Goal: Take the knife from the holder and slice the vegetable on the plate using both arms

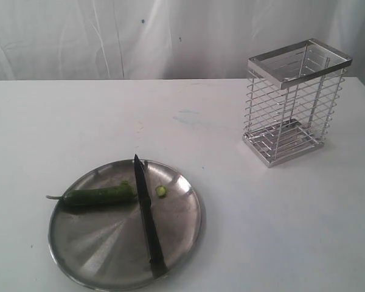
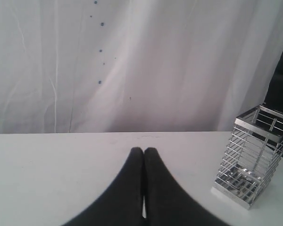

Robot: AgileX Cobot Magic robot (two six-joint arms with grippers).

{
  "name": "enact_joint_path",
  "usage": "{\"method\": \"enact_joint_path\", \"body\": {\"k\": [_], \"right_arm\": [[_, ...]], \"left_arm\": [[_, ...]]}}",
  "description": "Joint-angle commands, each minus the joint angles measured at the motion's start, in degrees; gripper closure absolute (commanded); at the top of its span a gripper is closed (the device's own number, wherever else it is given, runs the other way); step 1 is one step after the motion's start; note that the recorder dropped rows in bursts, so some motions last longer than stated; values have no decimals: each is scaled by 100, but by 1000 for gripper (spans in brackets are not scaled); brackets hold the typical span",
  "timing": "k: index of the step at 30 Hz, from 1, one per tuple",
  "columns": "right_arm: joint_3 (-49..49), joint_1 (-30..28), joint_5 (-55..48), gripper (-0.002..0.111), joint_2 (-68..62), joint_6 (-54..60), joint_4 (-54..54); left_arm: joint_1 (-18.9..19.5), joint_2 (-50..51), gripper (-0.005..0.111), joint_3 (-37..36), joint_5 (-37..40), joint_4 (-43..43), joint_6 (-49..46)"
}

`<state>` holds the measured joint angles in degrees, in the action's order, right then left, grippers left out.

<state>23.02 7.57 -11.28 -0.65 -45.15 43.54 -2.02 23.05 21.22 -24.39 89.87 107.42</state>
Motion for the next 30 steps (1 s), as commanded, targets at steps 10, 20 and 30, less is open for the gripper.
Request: {"method": "enact_joint_path", "body": {"k": [10, 20, 30], "right_arm": [[-2202, -1875, 2014, 108, 65, 3366, -3794], [-2302, -2020, -748, 108, 65, 5185, -4153], [-2302, -2020, -789, 108, 65, 5185, -4153]], "left_arm": [[21, -74, 107, -52, -114, 223, 55], [21, -74, 107, -52, -185, 328, 55], [-262, -74, 107, -52, -720, 357, 55]]}}
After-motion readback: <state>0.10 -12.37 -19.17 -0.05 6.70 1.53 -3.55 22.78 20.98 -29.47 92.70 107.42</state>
